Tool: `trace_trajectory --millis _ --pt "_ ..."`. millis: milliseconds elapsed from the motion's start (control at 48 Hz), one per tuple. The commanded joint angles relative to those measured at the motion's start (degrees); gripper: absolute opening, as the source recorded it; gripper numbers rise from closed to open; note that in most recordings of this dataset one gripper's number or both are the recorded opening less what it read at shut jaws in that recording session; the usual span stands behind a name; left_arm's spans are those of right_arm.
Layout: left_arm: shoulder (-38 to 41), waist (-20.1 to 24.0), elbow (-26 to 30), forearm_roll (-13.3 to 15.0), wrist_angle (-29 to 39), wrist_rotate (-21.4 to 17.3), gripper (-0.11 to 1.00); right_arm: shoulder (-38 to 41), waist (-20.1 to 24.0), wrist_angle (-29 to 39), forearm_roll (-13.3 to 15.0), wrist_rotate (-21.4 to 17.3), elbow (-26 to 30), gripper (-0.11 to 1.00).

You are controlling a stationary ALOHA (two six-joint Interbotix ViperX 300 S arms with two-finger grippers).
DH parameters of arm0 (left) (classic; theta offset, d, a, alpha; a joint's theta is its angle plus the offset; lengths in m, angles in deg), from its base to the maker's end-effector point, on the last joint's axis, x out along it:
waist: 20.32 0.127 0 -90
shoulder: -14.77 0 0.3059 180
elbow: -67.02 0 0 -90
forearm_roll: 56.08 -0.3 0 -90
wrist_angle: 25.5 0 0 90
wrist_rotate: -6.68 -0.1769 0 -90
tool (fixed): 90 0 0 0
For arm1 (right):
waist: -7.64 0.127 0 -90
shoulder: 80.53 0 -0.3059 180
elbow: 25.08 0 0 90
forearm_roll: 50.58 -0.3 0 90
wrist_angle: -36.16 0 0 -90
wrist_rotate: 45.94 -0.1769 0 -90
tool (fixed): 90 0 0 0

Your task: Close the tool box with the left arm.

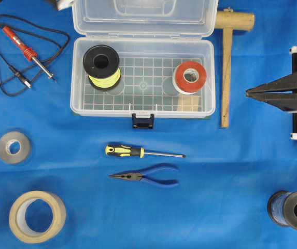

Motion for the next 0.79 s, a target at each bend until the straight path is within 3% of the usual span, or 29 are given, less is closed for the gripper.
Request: trace_trajectory --millis 0,208,375,771 --pt "3.5 1.4 5.5 0.1 3.2 0.1 0.92 0.4 0.0 -0.1 -0.2 -0.1 1.3 0.0" --pt "11.8 3.6 15.0 -0.4 15.6 -0.4 0.92 0.9 0.0 -0.1 -0.2 -0.1 1.2 0.0" --pt "15.8 4.0 20.2 -0.4 25.0 -4.4 0.92 1.3 0.0 0.1 -0.1 0.0 1.1 0.0" --pt "17.2 1.0 22.7 -0.4 38.2 -6.0 0.92 2.2 0.0 0.2 -0.1 0.0 1.0 0.0"
